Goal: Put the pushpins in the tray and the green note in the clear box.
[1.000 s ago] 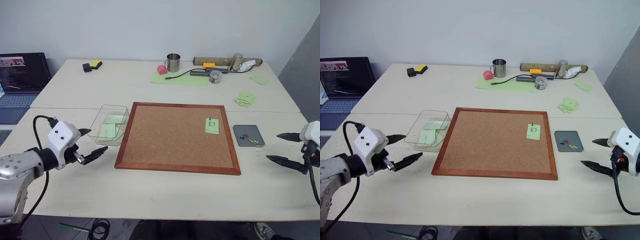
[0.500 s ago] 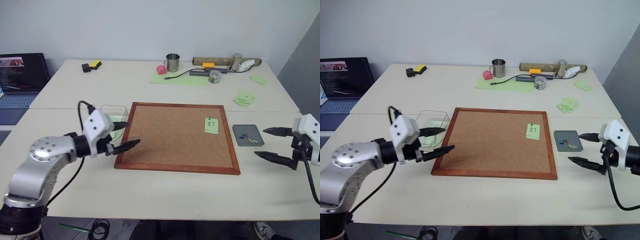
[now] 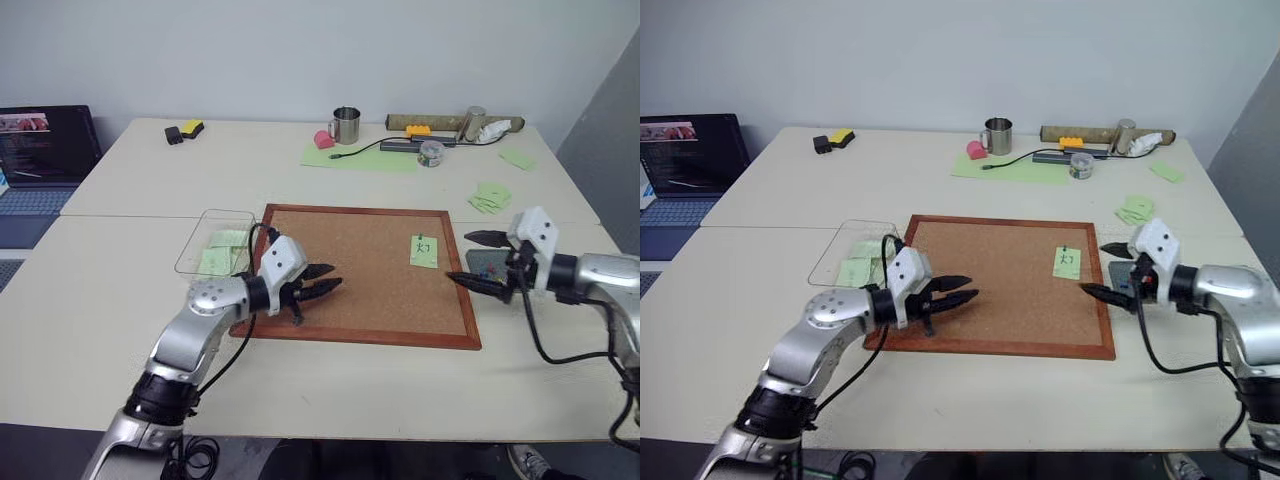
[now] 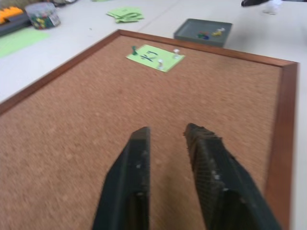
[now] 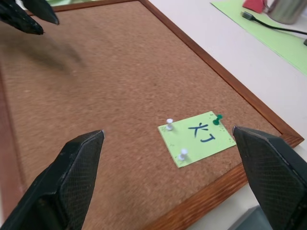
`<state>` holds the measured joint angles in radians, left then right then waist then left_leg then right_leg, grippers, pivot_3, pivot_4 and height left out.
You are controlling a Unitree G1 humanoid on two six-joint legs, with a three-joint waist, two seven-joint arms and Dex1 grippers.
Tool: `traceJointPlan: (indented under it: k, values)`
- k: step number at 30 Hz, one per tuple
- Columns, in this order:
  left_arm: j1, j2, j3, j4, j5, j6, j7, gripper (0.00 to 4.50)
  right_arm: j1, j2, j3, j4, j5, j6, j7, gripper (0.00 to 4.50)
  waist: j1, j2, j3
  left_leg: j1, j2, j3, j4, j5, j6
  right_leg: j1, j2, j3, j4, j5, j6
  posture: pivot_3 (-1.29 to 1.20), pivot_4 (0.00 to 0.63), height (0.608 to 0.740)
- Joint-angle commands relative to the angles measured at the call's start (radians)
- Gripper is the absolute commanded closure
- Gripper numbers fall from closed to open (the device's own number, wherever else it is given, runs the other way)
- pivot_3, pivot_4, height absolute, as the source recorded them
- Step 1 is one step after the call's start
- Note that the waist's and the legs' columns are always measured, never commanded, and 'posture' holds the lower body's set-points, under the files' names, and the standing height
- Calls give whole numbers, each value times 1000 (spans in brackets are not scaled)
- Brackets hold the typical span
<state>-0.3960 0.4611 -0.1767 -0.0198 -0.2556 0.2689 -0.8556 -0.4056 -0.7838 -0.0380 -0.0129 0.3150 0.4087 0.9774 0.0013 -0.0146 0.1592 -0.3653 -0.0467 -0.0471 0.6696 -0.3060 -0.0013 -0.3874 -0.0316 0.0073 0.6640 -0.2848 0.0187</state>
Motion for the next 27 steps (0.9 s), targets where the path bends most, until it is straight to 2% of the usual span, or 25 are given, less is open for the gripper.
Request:
traceJointPlan:
  k: [1, 4, 10, 20, 27]
  values:
    - [-40, -66, -33, 97, 49, -93, 21, 4206, -111, 81, 30, 104, -67, -19, -111, 0, -1, 0, 0, 0, 0, 0, 1, 0, 0, 0, 0, 0, 0, 0, 0, 0, 150, 740]
    - [-57, -117, -37, 191, 77, -130, 48, 4487, -191, 152, 53, 207, -117, -46, -181, 0, -3, 0, 0, -1, 0, 0, 1, 0, 0, -1, 0, 0, 1, 0, 0, 0, 150, 740]
    - [-69, -147, -64, 333, 152, -220, 53, 4487, -276, 251, 87, 362, -194, -101, -270, 0, -3, 0, -1, -1, 0, 0, 2, 0, 0, -2, 0, 0, 1, 0, 0, 0, 150, 740]
    - [-64, -157, -57, 342, 173, -233, 48, 4487, -335, 329, 80, 591, -239, -226, -316, 0, -2, 0, -1, -2, -1, 0, 6, 0, 0, -1, 0, 0, 5, 0, 0, 0, 150, 740]
    - [-41, -151, -52, 313, 173, -220, 47, 4500, -353, 349, 73, 660, -237, -258, -309, 1293, -5, 1, -1, -1, -1, 0, 7, 0, 0, -2, 0, 1, 8, 0, 0, 0, 150, 740]
